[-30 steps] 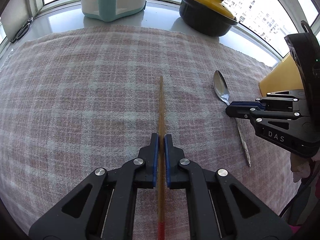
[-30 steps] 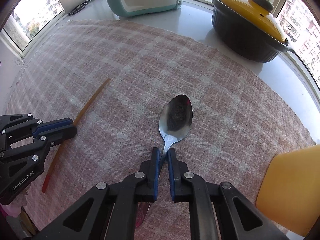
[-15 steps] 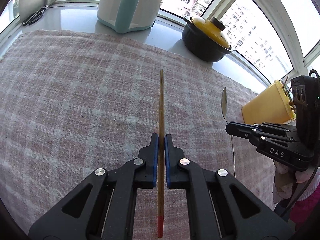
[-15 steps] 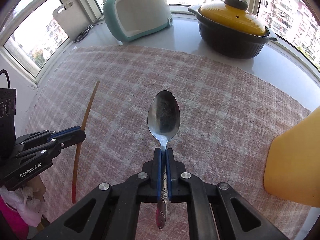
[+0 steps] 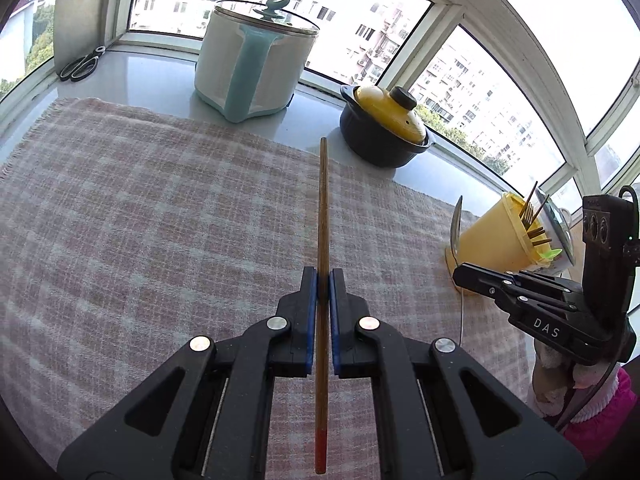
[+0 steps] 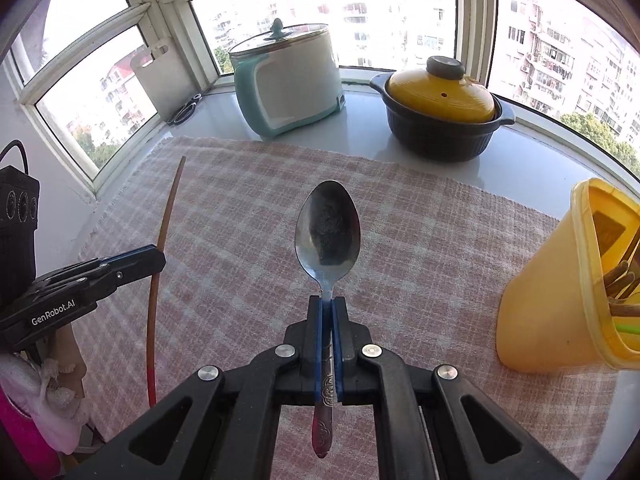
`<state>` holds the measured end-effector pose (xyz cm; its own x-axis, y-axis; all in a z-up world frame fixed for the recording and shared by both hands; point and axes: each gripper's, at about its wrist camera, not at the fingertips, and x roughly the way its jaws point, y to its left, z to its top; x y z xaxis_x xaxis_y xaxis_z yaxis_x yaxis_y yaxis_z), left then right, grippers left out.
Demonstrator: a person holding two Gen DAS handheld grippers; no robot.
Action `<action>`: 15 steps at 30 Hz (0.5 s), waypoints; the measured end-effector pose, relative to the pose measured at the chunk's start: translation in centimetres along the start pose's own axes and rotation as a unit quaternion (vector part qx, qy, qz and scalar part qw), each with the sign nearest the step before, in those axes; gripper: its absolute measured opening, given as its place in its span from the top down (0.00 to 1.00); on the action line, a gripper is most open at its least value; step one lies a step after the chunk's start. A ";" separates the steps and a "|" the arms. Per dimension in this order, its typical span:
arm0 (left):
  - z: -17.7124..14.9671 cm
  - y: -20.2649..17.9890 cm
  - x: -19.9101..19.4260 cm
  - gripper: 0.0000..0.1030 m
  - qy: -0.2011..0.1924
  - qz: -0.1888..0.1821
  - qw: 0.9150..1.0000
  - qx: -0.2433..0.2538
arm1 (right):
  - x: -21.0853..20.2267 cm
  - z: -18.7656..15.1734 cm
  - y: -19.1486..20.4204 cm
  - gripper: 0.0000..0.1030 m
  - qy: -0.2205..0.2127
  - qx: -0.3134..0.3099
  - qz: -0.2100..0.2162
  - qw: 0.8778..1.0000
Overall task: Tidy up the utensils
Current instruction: 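Carry the metal spoon and chopstick with both tools over the yellow caddy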
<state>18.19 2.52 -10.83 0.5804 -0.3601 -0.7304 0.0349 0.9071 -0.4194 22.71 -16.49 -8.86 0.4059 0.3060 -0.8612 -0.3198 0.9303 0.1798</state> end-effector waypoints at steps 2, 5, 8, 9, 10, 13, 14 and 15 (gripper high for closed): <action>0.3 -0.6 -0.8 0.97 -0.010 -0.006 1.000 0.001 | -1.4 -0.1 0.1 0.99 -0.015 -0.001 0.002 1.000; 0.7 -1.8 -1.8 0.97 -0.023 -0.012 1.000 0.009 | -3.4 -0.2 0.0 0.98 -0.034 0.000 0.006 0.999; 1.3 -3.3 -2.4 0.97 -0.034 -0.022 0.999 0.019 | -5.6 -0.4 -0.3 0.98 -0.053 0.003 0.009 0.999; 1.5 -3.8 -2.4 0.97 -0.037 -0.025 0.999 0.023 | -6.2 -0.5 -0.5 0.98 -0.058 0.005 0.009 0.998; 1.7 -4.3 -2.5 0.97 -0.041 -0.028 0.998 0.026 | -6.9 -0.5 -0.7 0.99 -0.063 0.006 0.010 0.998; 2.4 -5.9 -2.7 0.97 -0.049 -0.040 0.997 0.033 | -8.6 -0.8 -1.3 0.98 -0.075 0.010 0.008 0.997; 2.6 -6.3 -2.7 0.97 -0.052 -0.044 0.997 0.036 | -9.2 -0.9 -1.7 0.98 -0.078 0.012 0.006 0.997; 2.9 -6.9 -2.6 0.96 -0.054 -0.047 0.997 0.039 | -9.7 -1.1 -2.0 0.98 -0.081 0.013 0.005 0.997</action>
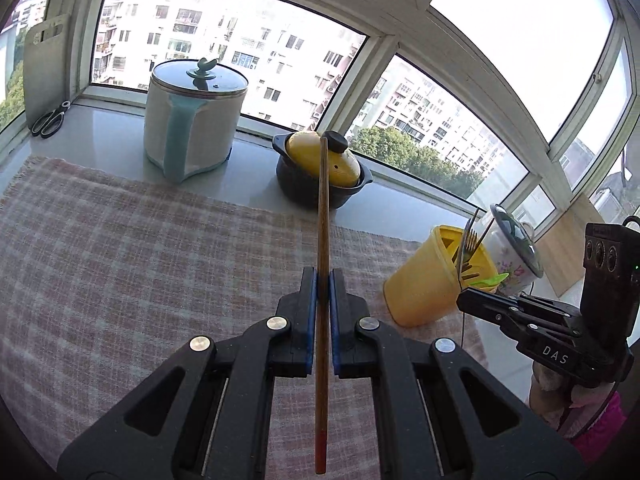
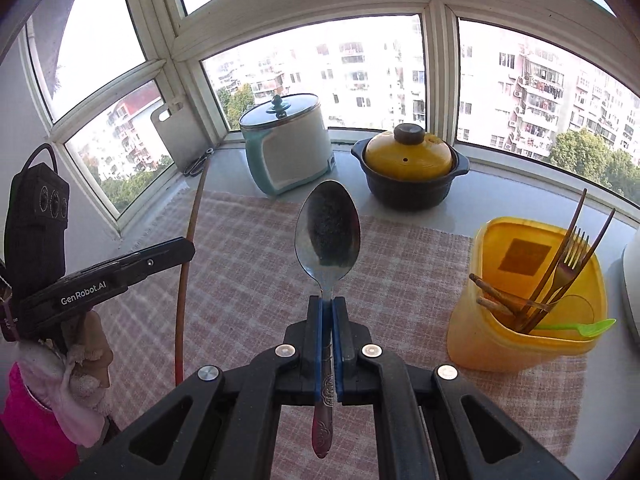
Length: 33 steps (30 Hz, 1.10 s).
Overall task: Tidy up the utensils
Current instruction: 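Carry the metal spoon and chopstick with both tools over the yellow caddy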
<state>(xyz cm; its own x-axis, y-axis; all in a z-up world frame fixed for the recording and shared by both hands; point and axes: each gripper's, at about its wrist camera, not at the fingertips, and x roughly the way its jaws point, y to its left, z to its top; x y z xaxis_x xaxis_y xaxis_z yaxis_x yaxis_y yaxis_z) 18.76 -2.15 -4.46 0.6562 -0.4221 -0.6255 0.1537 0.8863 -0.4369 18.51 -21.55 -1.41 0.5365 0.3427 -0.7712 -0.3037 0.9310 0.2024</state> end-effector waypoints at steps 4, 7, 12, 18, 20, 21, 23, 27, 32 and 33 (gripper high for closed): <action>1.1 -2.0 0.6 0.97 -0.008 -0.013 1.000 0.010 | -2.0 0.0 -1.7 0.98 -0.013 0.011 -0.008 1.000; 2.0 -3.4 1.3 0.97 -0.012 -0.023 0.999 0.018 | -3.5 -0.2 -3.2 0.98 -0.024 0.020 -0.017 0.999; 3.6 -5.8 2.5 0.96 -0.019 -0.040 0.999 0.029 | -5.9 -0.4 -5.9 0.98 -0.037 0.033 -0.030 0.998; 5.5 -9.3 4.0 0.97 -0.027 -0.060 0.996 0.052 | -8.0 -0.2 -8.7 0.98 -0.053 0.050 -0.048 0.996; 6.0 -10.5 4.7 0.97 -0.028 -0.066 0.996 0.058 | -8.7 -0.1 -9.8 0.98 -0.059 0.056 -0.053 0.995; 6.3 -11.0 5.1 0.97 -0.029 -0.068 0.995 0.061 | -8.9 0.0 -10.2 0.98 -0.062 0.059 -0.055 0.995; 6.9 -12.0 5.7 0.97 -0.030 -0.074 0.995 0.065 | -9.3 0.2 -11.0 0.98 -0.066 0.063 -0.059 0.994; 7.9 -13.6 7.3 0.97 -0.030 -0.085 0.993 0.072 | -9.8 0.9 -12.3 0.98 -0.074 0.069 -0.065 0.993; 9.0 -15.3 9.7 0.97 -0.028 -0.083 0.993 0.080 | -10.0 2.1 -13.7 0.98 -0.086 0.074 -0.066 0.991; 9.2 -15.4 10.2 0.97 -0.026 -0.083 0.993 0.078 | -10.0 2.4 -13.9 0.98 -0.088 0.075 -0.066 0.991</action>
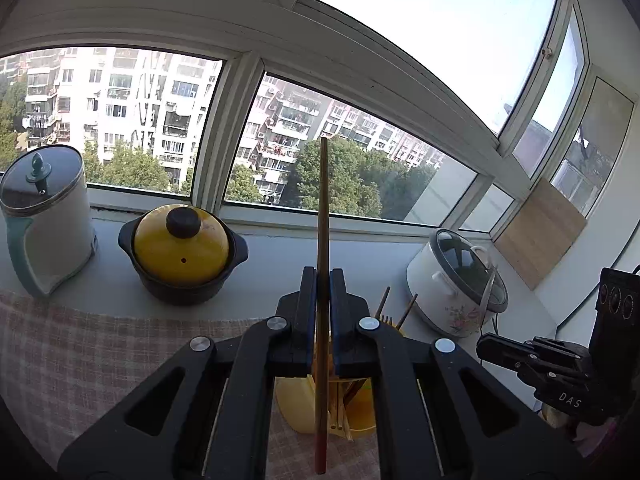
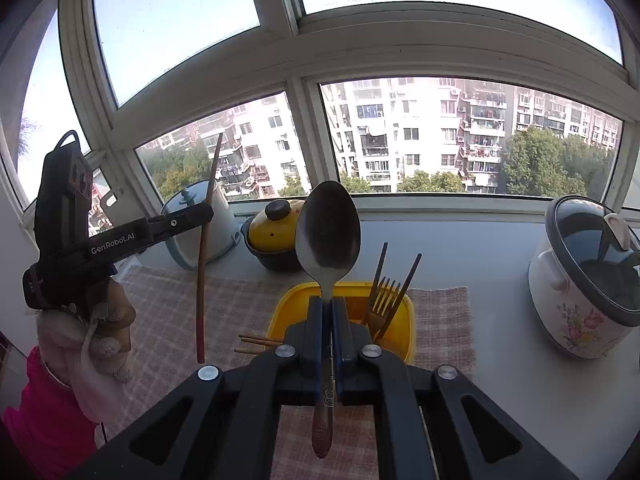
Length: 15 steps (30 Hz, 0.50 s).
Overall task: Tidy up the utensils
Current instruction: 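Carry the metal spoon and chopstick with both tools over the yellow caddy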
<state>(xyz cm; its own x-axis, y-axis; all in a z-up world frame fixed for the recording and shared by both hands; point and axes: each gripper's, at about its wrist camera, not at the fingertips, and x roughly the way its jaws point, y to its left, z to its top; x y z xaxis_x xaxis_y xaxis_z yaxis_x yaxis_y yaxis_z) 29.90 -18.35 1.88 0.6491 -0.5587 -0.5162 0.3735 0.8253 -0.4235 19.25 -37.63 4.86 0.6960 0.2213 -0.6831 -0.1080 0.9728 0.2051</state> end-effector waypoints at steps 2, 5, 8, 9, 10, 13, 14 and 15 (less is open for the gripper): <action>0.4 -0.1 0.9 0.97 0.000 -0.001 1.000 -0.002 | 0.3 0.4 -0.4 0.98 -0.002 0.003 0.000 1.000; 0.9 -0.1 2.1 0.97 0.002 -0.003 1.000 -0.001 | 0.8 0.7 -0.7 0.98 -0.004 0.005 0.002 1.000; 1.3 -0.2 3.2 0.97 0.005 -0.006 1.000 0.002 | 1.6 1.0 -1.0 0.98 -0.002 0.005 0.003 1.000; 1.4 -0.3 3.5 0.97 0.006 -0.007 1.000 0.003 | 1.9 1.1 -1.1 0.98 -0.001 0.005 0.003 1.000; 1.5 -0.2 3.8 0.97 0.007 -0.009 1.000 0.003 | 2.1 1.1 -1.1 0.98 0.001 0.006 0.003 1.000; 1.8 0.0 4.8 0.97 0.012 -0.018 1.000 -0.007 | 2.6 1.3 -1.3 0.98 0.002 0.007 0.002 1.000; 2.0 0.0 5.0 0.97 0.014 -0.023 1.000 -0.009 | 2.9 1.5 -1.4 0.98 0.003 0.007 0.001 1.000; 2.1 0.0 5.2 0.97 0.015 -0.026 1.000 -0.008 | 3.0 1.6 -1.4 0.99 0.002 0.006 0.001 1.000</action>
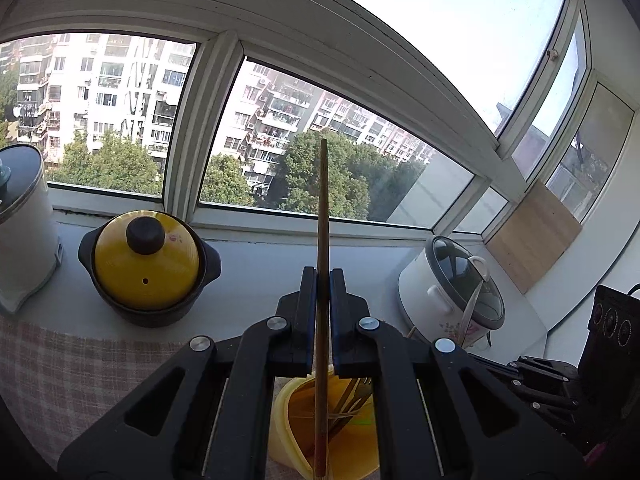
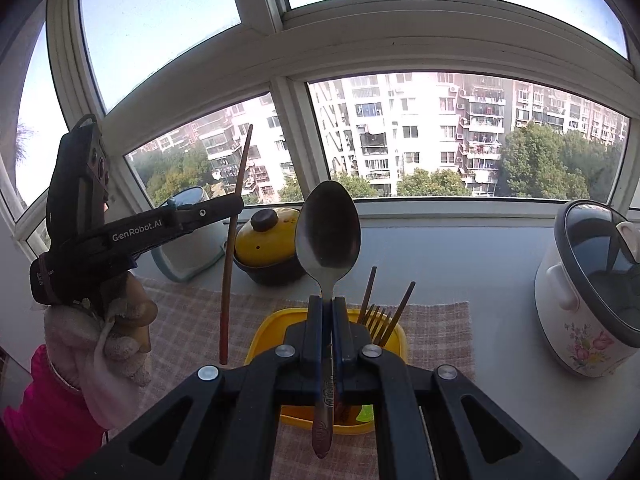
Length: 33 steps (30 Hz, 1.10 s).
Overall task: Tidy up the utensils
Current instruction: 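Carry the metal spoon and chopstick with both tools over the yellow caddy, then open both tools to drop the spoon and chopstick into the caddy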
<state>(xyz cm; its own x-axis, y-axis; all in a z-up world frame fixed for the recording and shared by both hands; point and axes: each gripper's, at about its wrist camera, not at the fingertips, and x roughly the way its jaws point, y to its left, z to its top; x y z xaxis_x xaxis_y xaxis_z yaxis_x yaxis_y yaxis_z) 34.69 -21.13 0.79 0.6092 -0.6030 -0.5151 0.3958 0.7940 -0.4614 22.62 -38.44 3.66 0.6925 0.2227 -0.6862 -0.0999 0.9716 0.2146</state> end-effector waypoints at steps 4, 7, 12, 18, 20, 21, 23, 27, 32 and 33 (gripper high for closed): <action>0.4 -0.3 0.9 0.97 -0.002 -0.001 1.000 0.013 | 0.4 0.4 -0.1 0.98 -0.003 0.002 -0.001 1.000; 0.4 -0.3 1.8 0.97 -0.001 -0.006 1.000 0.014 | 1.2 0.5 -0.3 0.98 -0.002 0.007 0.000 1.000; -0.2 0.2 3.3 0.97 0.002 -0.012 1.000 0.012 | 2.4 0.4 -0.3 0.98 0.005 0.014 0.004 1.000; -0.7 0.6 4.3 0.97 0.008 -0.003 1.000 0.020 | 3.9 0.4 -0.5 0.98 0.008 0.022 0.004 1.000; -0.8 0.7 4.5 0.97 0.010 -0.001 1.000 0.020 | 4.2 0.2 -0.6 0.98 0.009 0.025 0.003 1.000; -0.9 0.7 4.5 0.97 0.010 -0.001 1.000 0.022 | 4.4 0.1 -0.7 0.98 0.010 0.027 0.005 1.000; -1.2 0.7 4.6 0.97 0.011 0.003 1.000 0.028 | 4.8 0.1 -0.9 0.98 0.013 0.032 0.007 0.999; -1.5 0.6 4.4 0.97 0.017 0.005 0.999 0.038 | 5.4 -0.4 -1.1 0.98 0.014 0.043 0.007 0.999; -2.0 0.6 4.0 0.97 0.027 0.007 0.999 0.041 | 6.2 -1.0 -1.5 0.98 0.024 0.055 0.006 0.998; -2.1 0.6 3.9 0.97 0.027 0.008 0.999 0.041 | 6.2 -1.2 -1.5 0.98 0.027 0.058 0.007 0.998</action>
<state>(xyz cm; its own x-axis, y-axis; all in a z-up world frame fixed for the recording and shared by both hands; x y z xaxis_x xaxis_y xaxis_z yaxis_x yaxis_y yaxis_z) 35.84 -23.17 -3.05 0.5782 -0.5916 -0.5619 0.4422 0.8059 -0.3936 26.20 -38.47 -1.76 0.6523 0.2436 -0.7178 -0.0244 0.9532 0.3013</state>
